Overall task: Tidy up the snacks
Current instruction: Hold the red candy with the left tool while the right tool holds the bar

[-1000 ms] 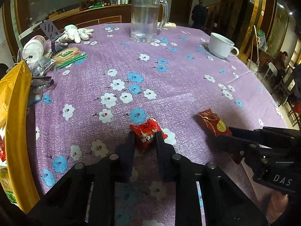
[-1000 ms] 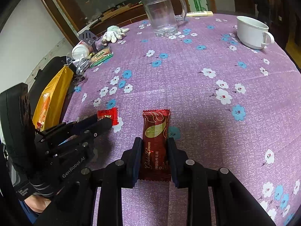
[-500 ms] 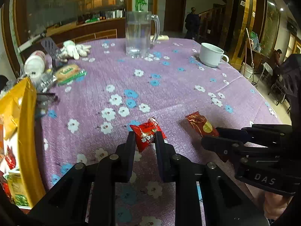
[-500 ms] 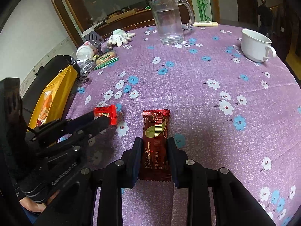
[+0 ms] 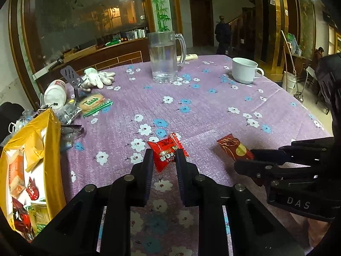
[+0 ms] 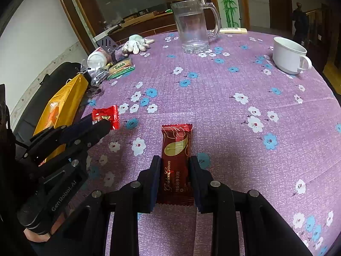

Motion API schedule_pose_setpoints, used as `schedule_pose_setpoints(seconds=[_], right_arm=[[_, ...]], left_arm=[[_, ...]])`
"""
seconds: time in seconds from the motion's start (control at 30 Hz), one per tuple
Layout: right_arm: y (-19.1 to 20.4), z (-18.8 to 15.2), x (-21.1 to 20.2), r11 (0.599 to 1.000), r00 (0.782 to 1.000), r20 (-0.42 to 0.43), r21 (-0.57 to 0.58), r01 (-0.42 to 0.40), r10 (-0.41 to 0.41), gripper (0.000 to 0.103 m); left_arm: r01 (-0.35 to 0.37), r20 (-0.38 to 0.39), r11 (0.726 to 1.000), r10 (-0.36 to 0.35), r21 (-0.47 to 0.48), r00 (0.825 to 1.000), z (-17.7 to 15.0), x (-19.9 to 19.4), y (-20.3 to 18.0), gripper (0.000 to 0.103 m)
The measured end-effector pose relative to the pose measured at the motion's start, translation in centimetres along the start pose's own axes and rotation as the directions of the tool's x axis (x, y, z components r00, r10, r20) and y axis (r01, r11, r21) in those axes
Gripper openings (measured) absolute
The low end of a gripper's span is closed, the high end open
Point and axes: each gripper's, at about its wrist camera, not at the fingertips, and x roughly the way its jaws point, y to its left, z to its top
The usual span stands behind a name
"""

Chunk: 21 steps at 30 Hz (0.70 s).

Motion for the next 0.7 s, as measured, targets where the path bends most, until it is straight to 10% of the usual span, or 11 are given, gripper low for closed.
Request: schedule_pose_setpoints(seconds=[0.7], right_arm=[[0.21,-0.1,-0.63,1.0,1.0,0.027,0.0,-0.013,0.013,0.028]], left_arm=[[-0.062,0.048,0.998,0.061,0.025,0.997,-0.02,-0.79,-0.42,0.018]])
